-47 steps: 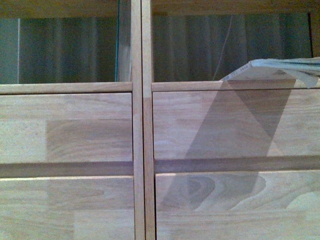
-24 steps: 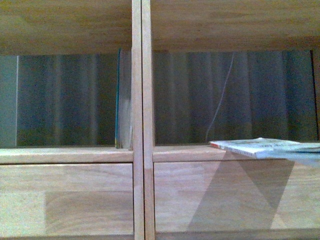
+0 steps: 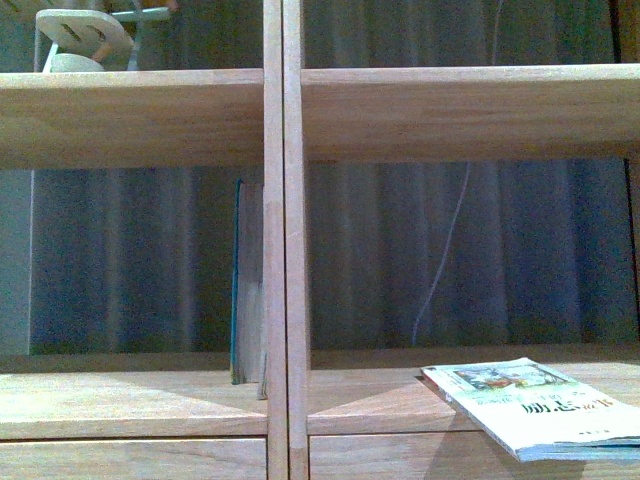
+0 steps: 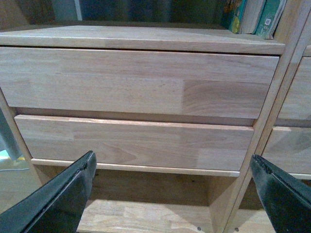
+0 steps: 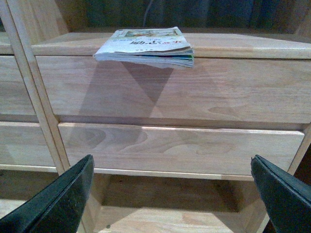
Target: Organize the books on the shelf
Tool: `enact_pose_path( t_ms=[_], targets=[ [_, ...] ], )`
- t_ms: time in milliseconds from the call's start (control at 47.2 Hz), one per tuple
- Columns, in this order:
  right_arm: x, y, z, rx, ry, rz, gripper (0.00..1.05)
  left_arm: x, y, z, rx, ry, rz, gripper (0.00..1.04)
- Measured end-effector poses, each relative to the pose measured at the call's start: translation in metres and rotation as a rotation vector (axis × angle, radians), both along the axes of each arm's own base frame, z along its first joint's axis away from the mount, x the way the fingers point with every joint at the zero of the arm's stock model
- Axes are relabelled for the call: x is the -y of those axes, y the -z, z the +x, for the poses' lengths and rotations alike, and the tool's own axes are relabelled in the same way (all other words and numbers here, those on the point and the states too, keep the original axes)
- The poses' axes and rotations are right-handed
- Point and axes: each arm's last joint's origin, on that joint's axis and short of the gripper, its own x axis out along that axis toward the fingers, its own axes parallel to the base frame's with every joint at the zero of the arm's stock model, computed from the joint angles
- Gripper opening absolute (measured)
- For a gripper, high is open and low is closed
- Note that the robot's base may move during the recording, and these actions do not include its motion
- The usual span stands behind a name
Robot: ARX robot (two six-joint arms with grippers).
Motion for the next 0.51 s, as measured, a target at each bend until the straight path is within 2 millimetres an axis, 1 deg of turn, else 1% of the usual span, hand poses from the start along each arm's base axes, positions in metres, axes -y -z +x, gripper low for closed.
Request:
enact_pose_path(
  t_ms=[106, 148, 254, 318, 360, 382, 424, 445, 509],
  targets=[
    [0.0, 0.0, 0.0, 0.002, 0.02, 0.008, 0.98, 0.0, 0.0, 0.0, 0.0, 0.0, 0.0, 0.97],
    [0.001, -0.003, 0.001, 0.027, 0.099, 0.038, 0.98, 0.0, 0.0, 0.0, 0.0, 0.0, 0.0, 0.97],
    [0.001, -0.012, 0.009, 0.026, 0.108, 0.135, 0.98, 0.0, 0.0, 0.0, 0.0, 0.0, 0.0, 0.97],
    [0.004, -0.028, 0.024, -0.034, 0.075, 0.27, 0.98, 0.0, 0.0, 0.0, 0.0, 0.0, 0.0, 0.97],
    [0.007, -0.035, 0.034, -0.087, 0.061, 0.357, 0.98, 0.0, 0.0, 0.0, 0.0, 0.0, 0.0, 0.97],
    [0.008, -0.036, 0.037, -0.103, 0.058, 0.37, 0.98, 0.0, 0.0, 0.0, 0.0, 0.0, 0.0, 0.97],
    [0.012, -0.042, 0.052, -0.187, 0.038, 0.522, 0.98, 0.0, 0.0, 0.0, 0.0, 0.0, 0.0, 0.97],
    [0.013, -0.042, 0.055, -0.205, 0.034, 0.539, 0.98, 0.0, 0.0, 0.0, 0.0, 0.0, 0.0, 0.97],
    [0.019, -0.044, 0.075, -0.297, 0.02, 0.742, 0.98, 0.0, 0.0, 0.0, 0.0, 0.0, 0.0, 0.97]
  ],
)
